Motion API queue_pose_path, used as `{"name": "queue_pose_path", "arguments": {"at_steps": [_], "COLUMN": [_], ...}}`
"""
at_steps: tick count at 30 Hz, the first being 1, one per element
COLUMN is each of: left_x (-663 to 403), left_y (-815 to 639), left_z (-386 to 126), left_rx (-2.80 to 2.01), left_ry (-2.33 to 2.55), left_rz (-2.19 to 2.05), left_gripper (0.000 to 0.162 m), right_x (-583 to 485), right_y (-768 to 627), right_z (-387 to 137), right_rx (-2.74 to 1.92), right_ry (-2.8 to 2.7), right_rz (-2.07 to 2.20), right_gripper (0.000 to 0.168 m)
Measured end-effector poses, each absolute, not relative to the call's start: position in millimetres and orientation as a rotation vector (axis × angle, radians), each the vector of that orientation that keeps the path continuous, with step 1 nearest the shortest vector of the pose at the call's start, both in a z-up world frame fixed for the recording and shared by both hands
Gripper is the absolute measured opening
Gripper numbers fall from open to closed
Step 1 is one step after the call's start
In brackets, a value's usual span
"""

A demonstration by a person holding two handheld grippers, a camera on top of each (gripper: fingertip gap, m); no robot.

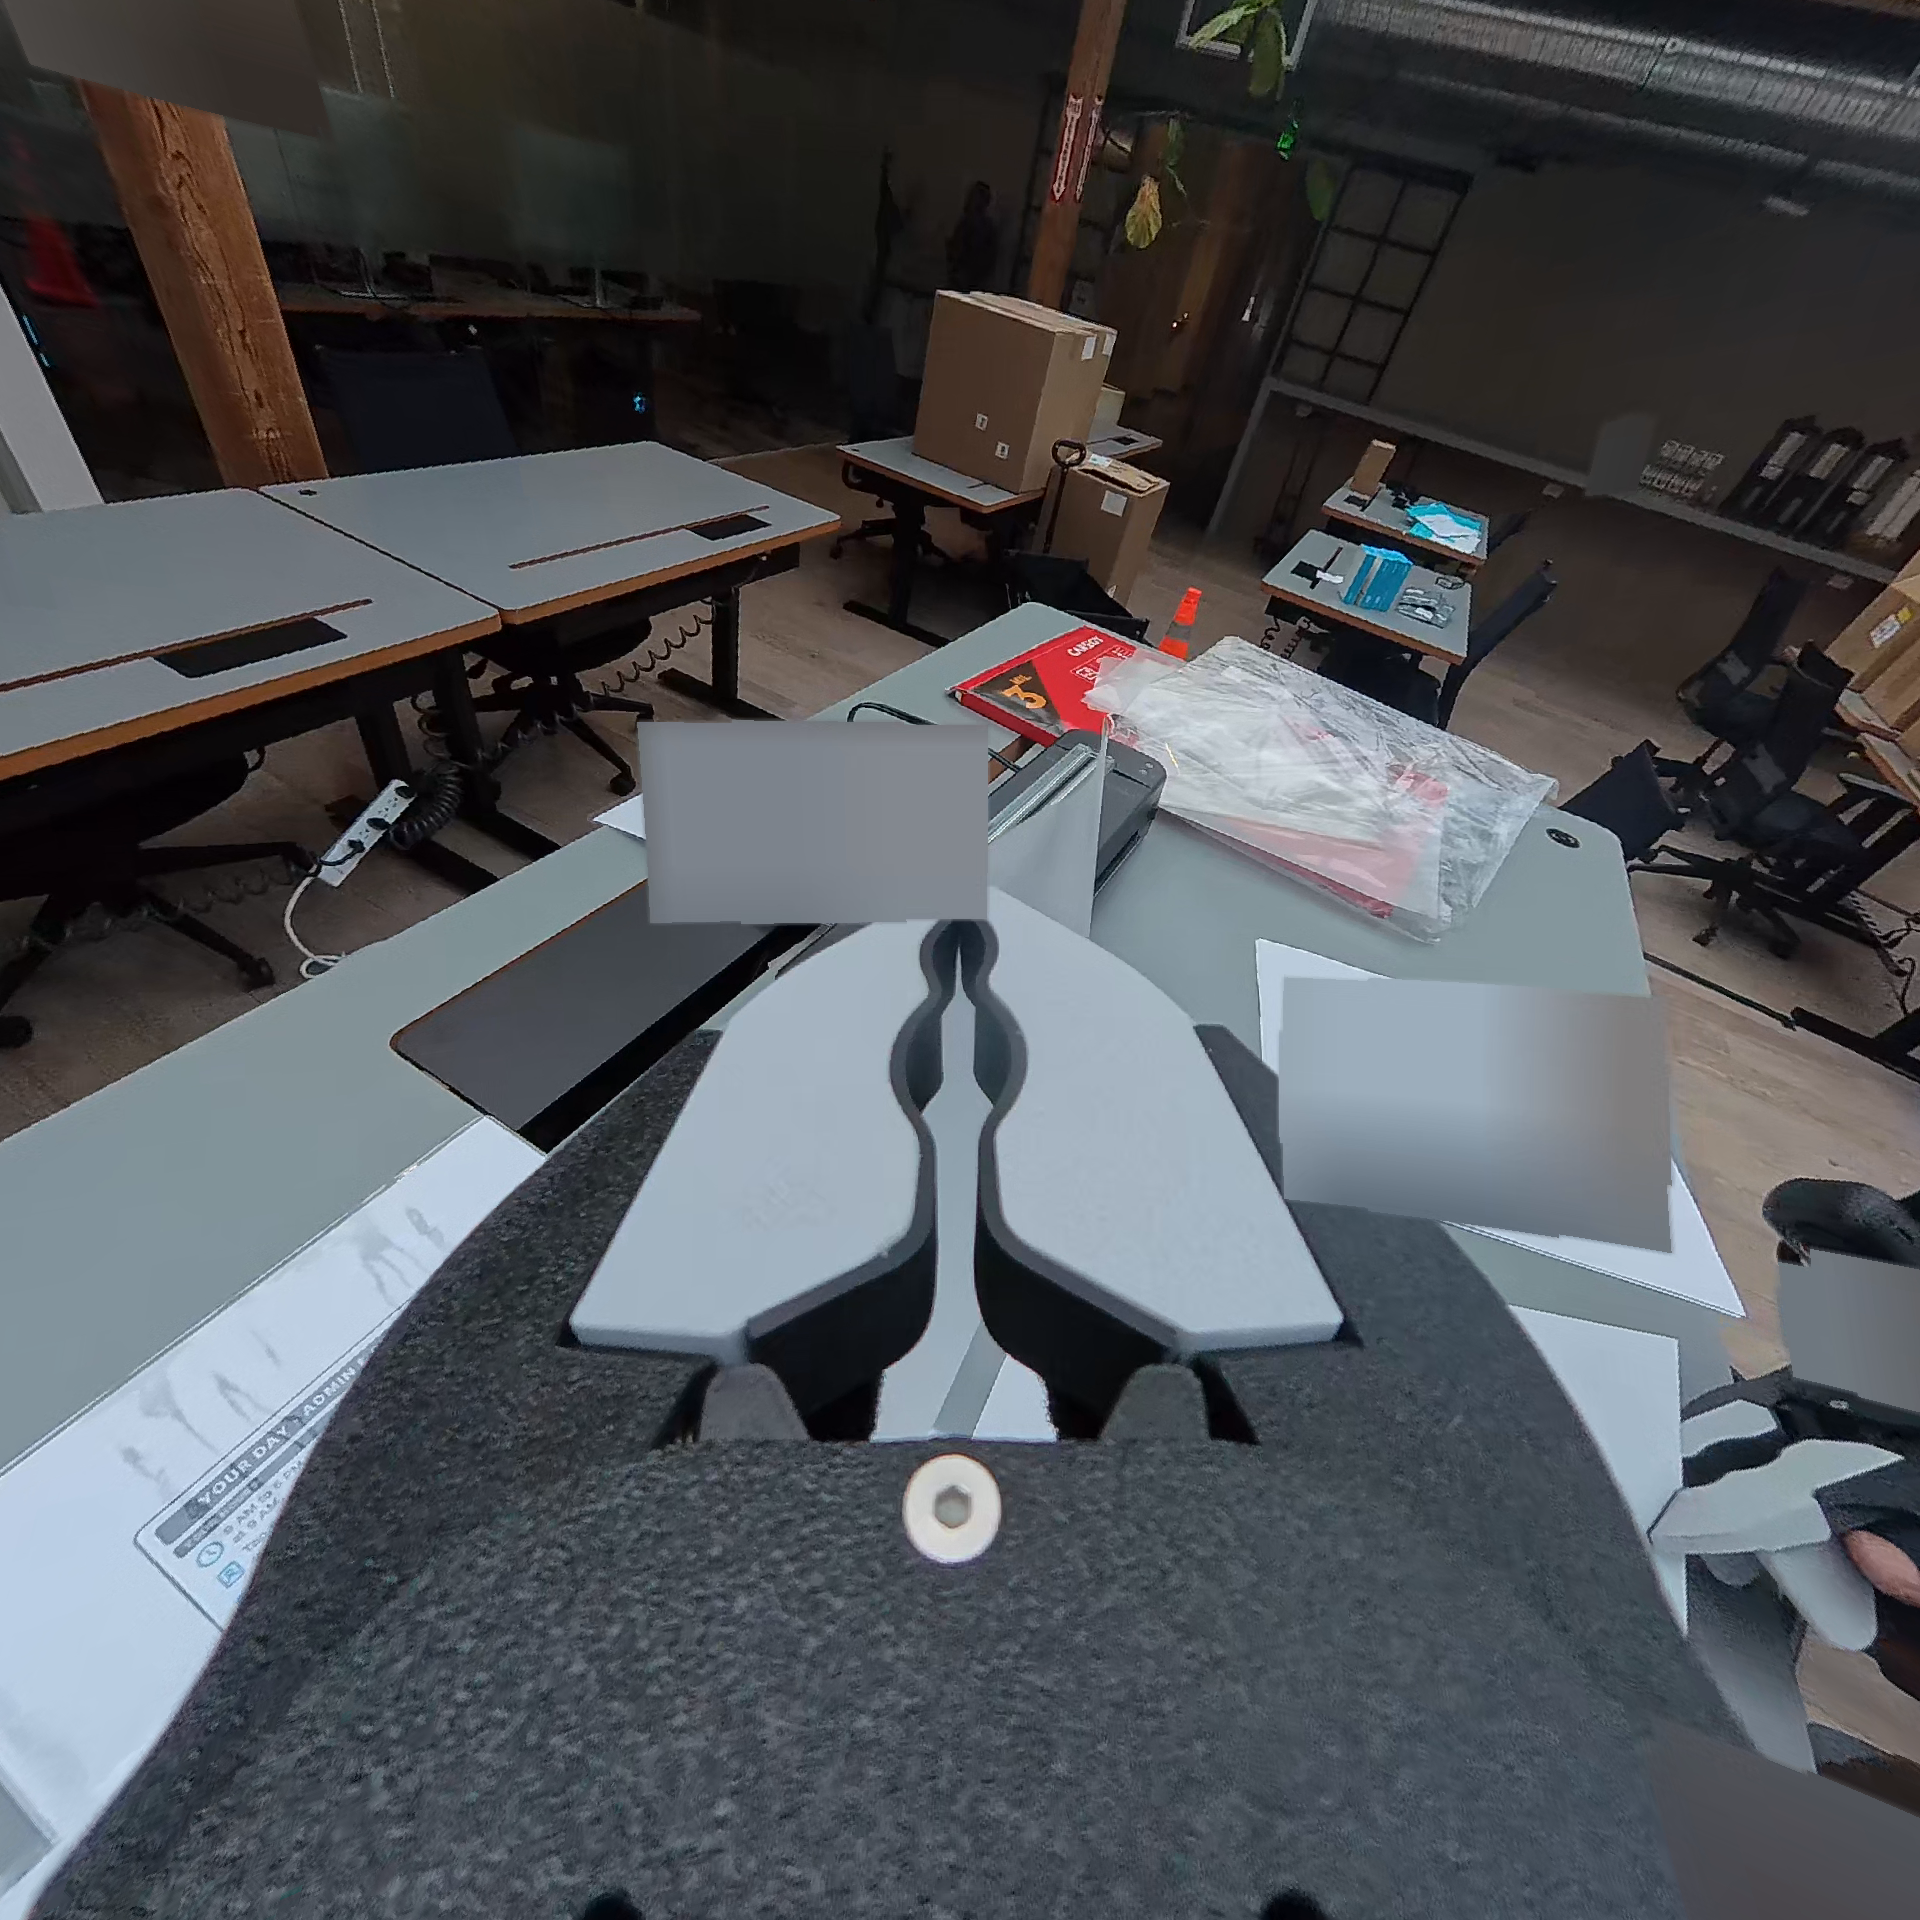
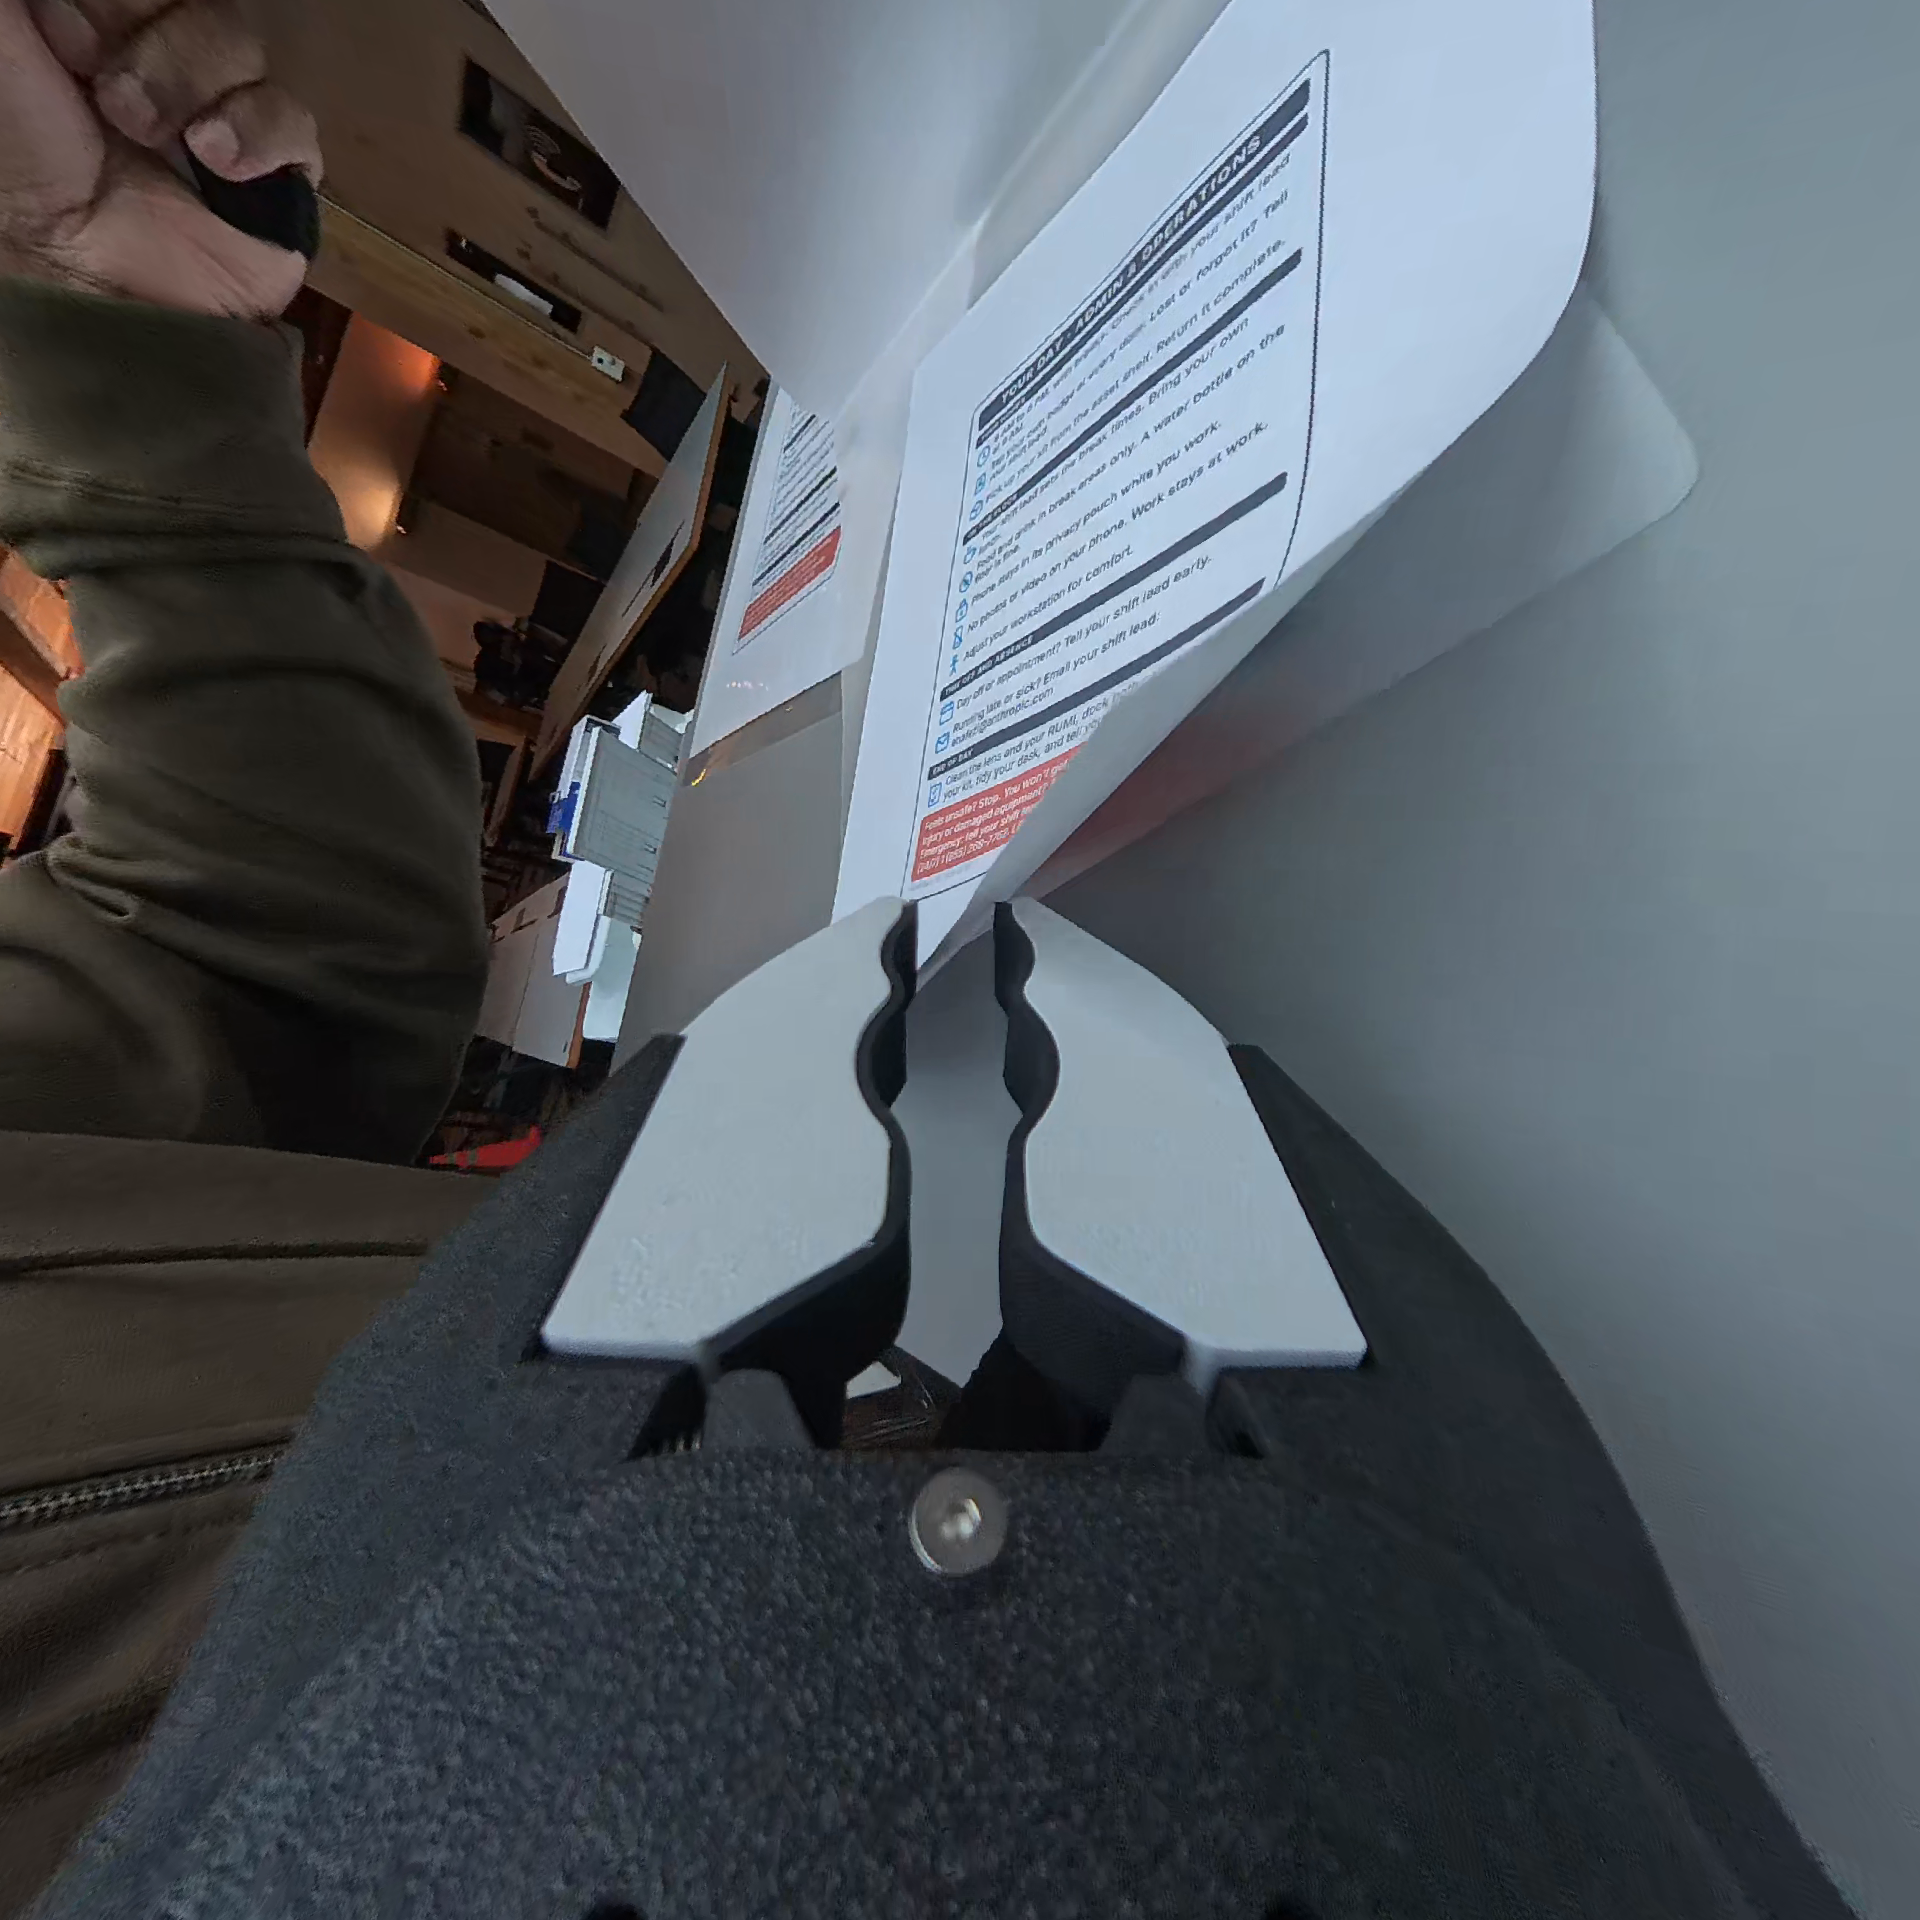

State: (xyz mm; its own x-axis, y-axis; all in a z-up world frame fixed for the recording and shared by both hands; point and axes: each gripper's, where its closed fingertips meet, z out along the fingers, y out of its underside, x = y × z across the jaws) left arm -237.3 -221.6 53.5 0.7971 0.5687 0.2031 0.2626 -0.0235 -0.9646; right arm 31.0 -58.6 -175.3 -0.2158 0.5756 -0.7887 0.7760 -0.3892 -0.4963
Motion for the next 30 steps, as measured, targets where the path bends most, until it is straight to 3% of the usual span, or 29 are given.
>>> {"name": "queue_pose_path", "arguments": {"at_steps": [4,18,30], "left_x": [-241.8,-275.9,-286.2], "left_y": [-227.0,-259.2,-264.0], "left_z": [61.2,54.3,54.4], "left_rx": [-1.609,-1.584,-1.600], "left_ry": [-0.683,-0.797,-0.832], "left_rz": [0.301,0.421,0.479], "left_gripper": [0.000,0.000,0.000], "right_x": [25.2,6.7,-19.2], "right_y": [-61.3,-77.8,-59.9], "right_z": [-178.9,-122.7,-171.8], "right_rx": [1.865,1.455,1.712], "right_ry": [1.650,1.152,1.522], "right_rz": [-1.666,-1.841,-1.563], "right_gripper": [0.000,0.000,0.000]}}
